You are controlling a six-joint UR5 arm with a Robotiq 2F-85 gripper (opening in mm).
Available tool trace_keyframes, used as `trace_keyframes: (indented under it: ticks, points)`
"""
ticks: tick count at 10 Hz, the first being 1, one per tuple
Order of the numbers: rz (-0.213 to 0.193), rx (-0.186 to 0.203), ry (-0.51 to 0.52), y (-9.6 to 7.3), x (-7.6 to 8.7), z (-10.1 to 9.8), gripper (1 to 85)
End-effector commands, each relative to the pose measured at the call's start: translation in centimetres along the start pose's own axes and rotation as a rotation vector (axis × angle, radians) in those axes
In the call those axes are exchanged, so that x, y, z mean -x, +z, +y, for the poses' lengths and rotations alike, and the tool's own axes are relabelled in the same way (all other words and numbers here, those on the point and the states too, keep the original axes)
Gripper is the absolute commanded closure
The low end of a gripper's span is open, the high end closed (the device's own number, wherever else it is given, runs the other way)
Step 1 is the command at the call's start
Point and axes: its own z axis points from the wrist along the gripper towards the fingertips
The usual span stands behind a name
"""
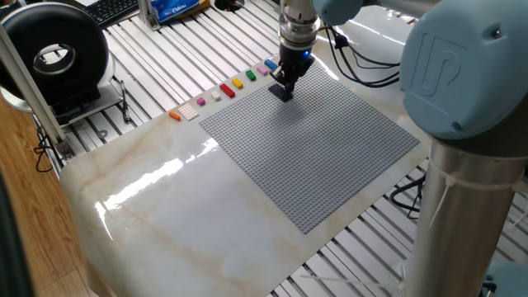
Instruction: Stack small Lego blocks one on top of the other
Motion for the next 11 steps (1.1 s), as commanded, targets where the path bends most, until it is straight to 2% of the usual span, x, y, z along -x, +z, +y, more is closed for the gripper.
trace_keyframes:
  ticks: [1,5,9,11]
  points:
    - [0.001,0.006,0.001,-0.1,-0.4,-0.1,84.7]
    - [-0.004,0.007,0.005,0.0,-0.5,0.1,84.7]
    - [0.001,-0.009,0.039,-1.2,-0.3,1.8,84.7]
    - [-0.022,0.021,0.076,-0.9,0.3,4.0,84.7]
